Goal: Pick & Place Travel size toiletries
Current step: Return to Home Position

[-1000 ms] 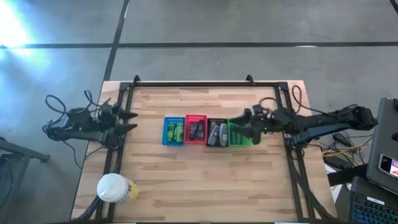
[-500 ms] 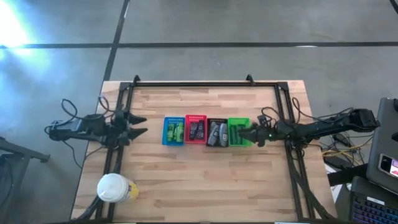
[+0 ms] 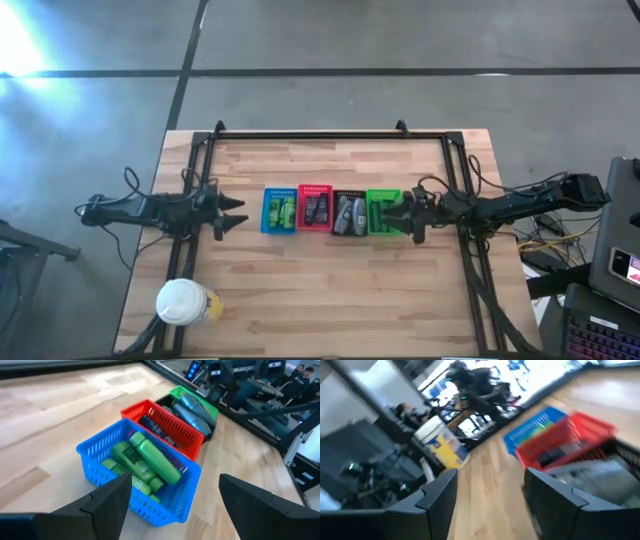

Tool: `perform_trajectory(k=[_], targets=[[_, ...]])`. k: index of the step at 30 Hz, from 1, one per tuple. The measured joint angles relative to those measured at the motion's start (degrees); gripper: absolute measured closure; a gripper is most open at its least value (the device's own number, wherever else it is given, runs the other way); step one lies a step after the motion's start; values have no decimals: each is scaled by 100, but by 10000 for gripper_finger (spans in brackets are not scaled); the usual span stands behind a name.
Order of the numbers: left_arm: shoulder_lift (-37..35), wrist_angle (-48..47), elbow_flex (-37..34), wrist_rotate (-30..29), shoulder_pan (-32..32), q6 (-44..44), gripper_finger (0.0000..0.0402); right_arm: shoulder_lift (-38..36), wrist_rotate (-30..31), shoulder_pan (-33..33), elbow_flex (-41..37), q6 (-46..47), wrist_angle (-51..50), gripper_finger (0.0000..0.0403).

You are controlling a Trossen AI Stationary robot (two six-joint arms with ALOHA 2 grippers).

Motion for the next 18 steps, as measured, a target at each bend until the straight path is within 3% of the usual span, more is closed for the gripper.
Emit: perform_trajectory(k=[5,14,18], targets=[[123,33,34,-9,0,-7,97,-39,-326,-2,316,-752,-22,164],[115,67,-15,-24,0,-3,96,0,-503,-5,659,-419,-142,135],[117,67,-17,-25,0,-2,96,-199,-2310,-39,828,-784,-1259,122]])
